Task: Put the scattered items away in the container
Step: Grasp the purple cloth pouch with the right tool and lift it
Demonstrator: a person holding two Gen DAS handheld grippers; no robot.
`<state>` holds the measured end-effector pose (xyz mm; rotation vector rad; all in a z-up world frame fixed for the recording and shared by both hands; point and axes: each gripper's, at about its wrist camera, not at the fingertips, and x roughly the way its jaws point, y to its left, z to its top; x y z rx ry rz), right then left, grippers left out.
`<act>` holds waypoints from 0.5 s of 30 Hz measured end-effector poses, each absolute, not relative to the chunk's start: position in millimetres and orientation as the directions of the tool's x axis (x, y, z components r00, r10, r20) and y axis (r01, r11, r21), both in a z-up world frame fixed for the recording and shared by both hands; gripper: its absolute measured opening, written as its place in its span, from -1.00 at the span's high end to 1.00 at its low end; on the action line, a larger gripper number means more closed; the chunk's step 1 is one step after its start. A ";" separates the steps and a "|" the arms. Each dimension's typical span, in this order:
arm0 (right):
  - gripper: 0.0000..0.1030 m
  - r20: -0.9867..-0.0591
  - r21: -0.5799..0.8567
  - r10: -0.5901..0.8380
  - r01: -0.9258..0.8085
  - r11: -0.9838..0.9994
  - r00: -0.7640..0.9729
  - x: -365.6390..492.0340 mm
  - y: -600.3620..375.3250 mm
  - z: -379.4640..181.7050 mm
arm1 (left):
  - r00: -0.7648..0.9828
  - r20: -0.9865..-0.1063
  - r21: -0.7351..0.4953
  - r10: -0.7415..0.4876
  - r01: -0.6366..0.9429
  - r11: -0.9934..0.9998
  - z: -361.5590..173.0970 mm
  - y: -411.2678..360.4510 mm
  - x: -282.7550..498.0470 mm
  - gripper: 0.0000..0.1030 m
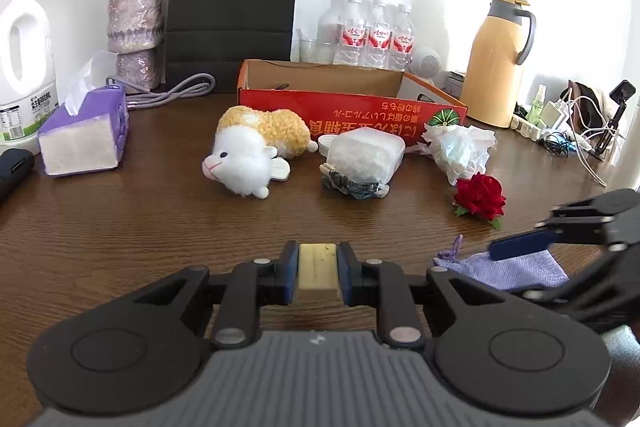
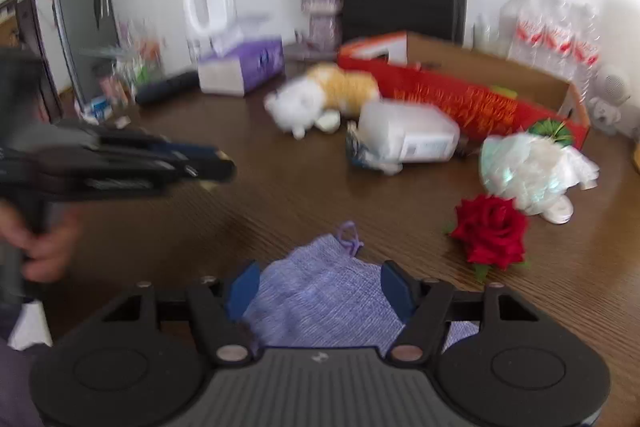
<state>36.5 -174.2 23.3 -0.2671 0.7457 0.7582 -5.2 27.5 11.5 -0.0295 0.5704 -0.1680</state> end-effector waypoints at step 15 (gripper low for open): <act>0.77 -0.691 0.029 0.487 -0.653 0.757 0.534 20.0 -162.5 16.8 | 0.861 -0.480 -0.037 -0.165 0.168 0.985 22.7 5.4 -19.6 0.59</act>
